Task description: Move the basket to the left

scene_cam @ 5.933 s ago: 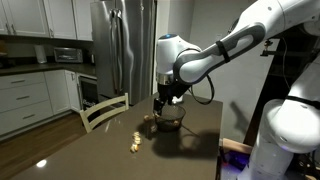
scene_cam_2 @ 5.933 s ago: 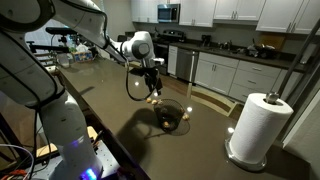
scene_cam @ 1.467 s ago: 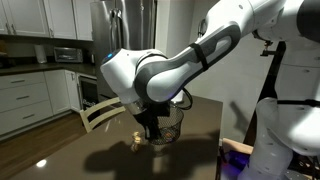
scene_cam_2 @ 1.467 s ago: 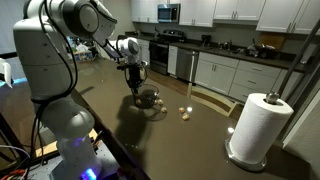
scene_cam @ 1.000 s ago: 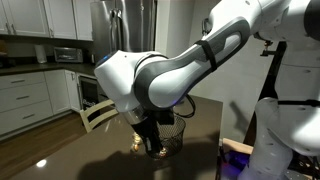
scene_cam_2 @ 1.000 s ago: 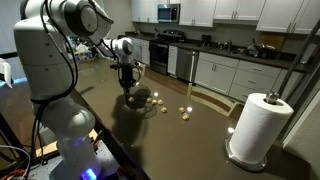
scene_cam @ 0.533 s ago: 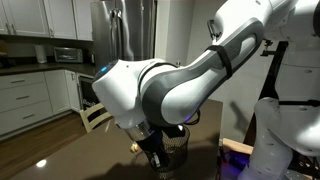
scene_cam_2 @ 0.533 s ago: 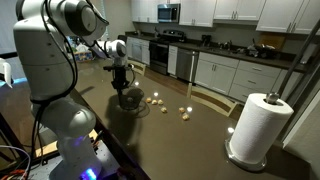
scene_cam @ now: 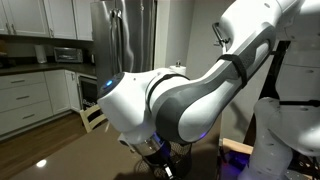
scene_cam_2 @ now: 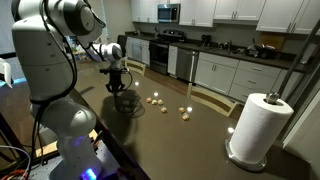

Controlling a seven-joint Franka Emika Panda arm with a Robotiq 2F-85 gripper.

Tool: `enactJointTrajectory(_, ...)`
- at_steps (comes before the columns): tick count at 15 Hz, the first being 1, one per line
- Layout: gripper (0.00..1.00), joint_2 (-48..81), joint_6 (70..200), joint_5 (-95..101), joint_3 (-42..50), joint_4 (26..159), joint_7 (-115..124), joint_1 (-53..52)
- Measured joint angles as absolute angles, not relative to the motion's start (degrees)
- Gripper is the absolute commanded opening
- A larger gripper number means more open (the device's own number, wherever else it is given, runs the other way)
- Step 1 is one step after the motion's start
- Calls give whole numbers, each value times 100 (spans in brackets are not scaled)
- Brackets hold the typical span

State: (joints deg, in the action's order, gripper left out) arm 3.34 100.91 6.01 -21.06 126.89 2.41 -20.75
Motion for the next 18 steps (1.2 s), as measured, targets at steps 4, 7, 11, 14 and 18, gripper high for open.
enactJointTrajectory(4, 5, 169, 10525, 599, -2097, 12931, -206, -2071)
enactJointTrajectory(7, 5, -23, 10889, 599, -2062, 13126, -582, -2052)
enactJointTrajectory(11, 30, -276, 11265, 547, -1943, 13344, -1181, -2043)
enactJointTrajectory(14, 43, -398, 11334, 469, -1854, 13419, -1472, -2041)
enactJointTrajectory(18, 69, -463, 11334, 466, -1783, 13430, -1555, -2040)
